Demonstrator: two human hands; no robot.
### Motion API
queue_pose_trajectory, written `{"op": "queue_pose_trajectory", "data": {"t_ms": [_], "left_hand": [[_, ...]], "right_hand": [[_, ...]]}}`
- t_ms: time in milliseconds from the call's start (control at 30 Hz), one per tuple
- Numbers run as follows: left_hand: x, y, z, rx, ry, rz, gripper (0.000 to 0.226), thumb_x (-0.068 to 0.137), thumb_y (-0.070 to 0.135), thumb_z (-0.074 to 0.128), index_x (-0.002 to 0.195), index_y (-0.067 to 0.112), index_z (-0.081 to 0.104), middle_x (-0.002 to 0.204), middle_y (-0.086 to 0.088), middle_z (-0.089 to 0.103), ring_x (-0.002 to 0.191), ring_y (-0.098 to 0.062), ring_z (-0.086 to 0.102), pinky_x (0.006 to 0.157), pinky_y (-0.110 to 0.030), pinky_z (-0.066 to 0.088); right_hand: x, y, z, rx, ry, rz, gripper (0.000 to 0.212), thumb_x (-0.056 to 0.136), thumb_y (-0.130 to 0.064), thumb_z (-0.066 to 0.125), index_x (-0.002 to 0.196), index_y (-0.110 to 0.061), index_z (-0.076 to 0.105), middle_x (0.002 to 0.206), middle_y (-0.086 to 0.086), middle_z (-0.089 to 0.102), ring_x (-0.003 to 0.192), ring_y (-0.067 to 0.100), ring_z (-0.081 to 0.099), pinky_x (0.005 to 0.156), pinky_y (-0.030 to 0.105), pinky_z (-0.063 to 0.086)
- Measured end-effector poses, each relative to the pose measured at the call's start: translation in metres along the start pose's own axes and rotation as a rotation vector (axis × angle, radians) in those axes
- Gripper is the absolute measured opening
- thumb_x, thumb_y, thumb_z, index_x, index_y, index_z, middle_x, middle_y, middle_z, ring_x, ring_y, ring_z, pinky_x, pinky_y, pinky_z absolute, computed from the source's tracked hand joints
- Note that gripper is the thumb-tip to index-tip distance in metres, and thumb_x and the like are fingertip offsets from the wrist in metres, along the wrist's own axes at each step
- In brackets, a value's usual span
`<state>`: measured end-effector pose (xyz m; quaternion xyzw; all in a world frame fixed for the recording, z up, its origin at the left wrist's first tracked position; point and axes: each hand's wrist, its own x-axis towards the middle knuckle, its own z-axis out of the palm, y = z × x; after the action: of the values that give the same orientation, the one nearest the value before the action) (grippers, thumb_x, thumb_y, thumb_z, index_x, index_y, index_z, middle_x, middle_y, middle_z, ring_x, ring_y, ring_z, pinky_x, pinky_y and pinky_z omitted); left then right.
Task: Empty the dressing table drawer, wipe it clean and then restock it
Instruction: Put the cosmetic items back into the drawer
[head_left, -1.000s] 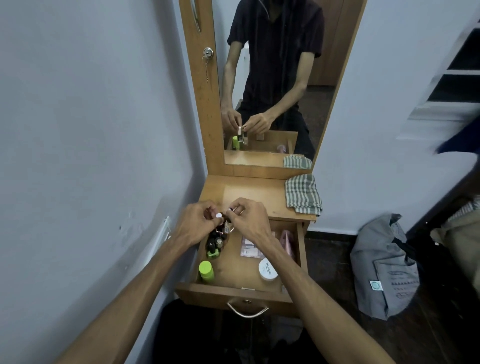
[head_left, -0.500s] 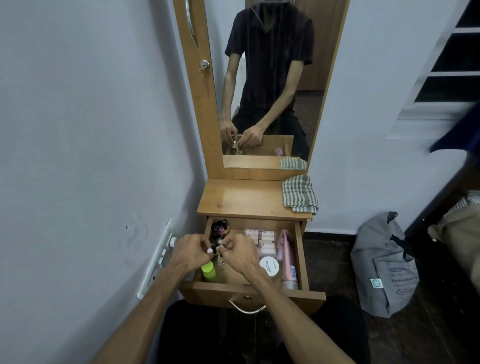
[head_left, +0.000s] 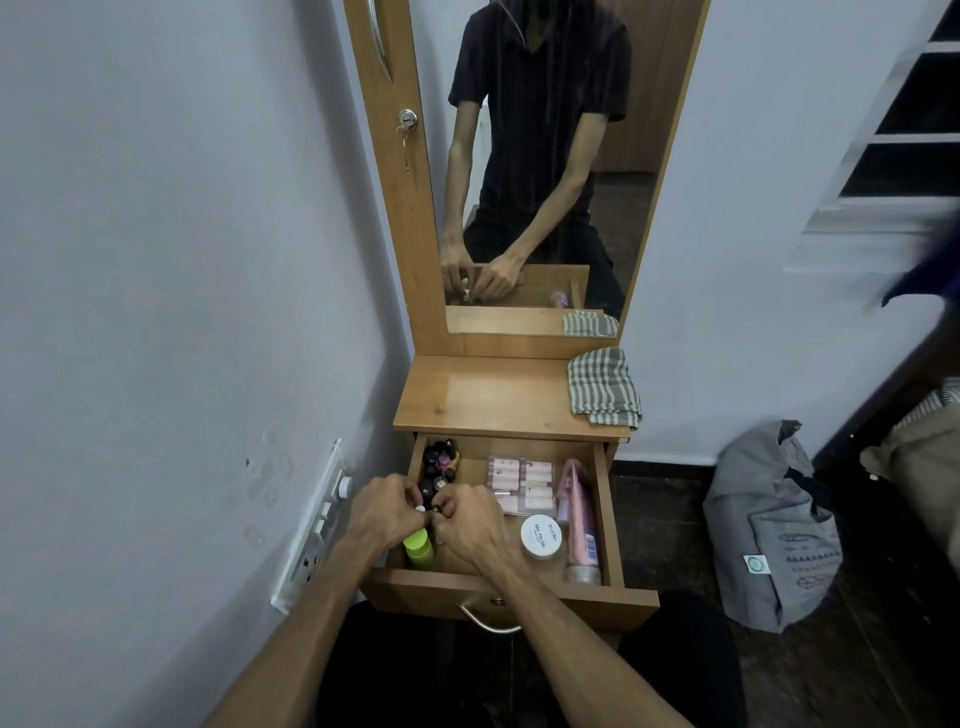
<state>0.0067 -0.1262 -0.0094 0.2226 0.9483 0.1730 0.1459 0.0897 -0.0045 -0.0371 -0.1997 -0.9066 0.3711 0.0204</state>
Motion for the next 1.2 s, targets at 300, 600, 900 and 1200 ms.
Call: {"op": "queue_pose_trajectory", "data": {"t_ms": [300,600,900,1200], "left_hand": [[0.009,-0.001,0.008,0.028,-0.041,-0.009,0.010,0.068,0.023,0.073,0.076,0.027,0.072,0.078,0.009,0.072,0.077,-0.013,0.068,0.066,-0.025,0.055],[0.008,-0.003,0.010,0.013,-0.052,-0.022,0.012,0.068,0.022,0.074,0.078,0.027,0.073,0.076,0.010,0.070,0.074,-0.012,0.066,0.062,-0.022,0.048],[-0.006,-0.008,0.012,-0.127,0.042,-0.023,0.014,0.071,0.034,0.077,0.080,0.027,0.069,0.072,0.011,0.067,0.071,-0.010,0.063,0.059,-0.025,0.046],[-0.043,-0.026,0.025,-0.394,0.177,-0.065,0.009,0.081,0.020,0.078,0.081,0.023,0.069,0.082,0.007,0.070,0.081,-0.013,0.066,0.071,-0.032,0.054]], "right_hand": [[0.002,0.003,0.003,-0.017,-0.016,-0.045,0.035,0.081,-0.014,0.067,0.115,-0.022,0.075,0.085,-0.001,0.078,0.086,0.020,0.071,0.079,0.032,0.059],[-0.001,0.010,0.006,0.010,-0.016,-0.038,0.038,0.084,-0.013,0.068,0.120,-0.022,0.073,0.092,-0.004,0.077,0.087,0.014,0.069,0.076,0.022,0.050],[-0.012,0.021,0.000,0.069,0.059,-0.006,0.028,0.081,-0.028,0.066,0.108,-0.028,0.075,0.083,-0.012,0.076,0.078,0.003,0.069,0.071,0.018,0.049],[-0.043,0.043,-0.016,0.121,0.180,0.065,0.014,0.085,-0.028,0.068,0.093,-0.029,0.079,0.073,-0.018,0.068,0.063,0.000,0.063,0.062,0.020,0.051]]}}
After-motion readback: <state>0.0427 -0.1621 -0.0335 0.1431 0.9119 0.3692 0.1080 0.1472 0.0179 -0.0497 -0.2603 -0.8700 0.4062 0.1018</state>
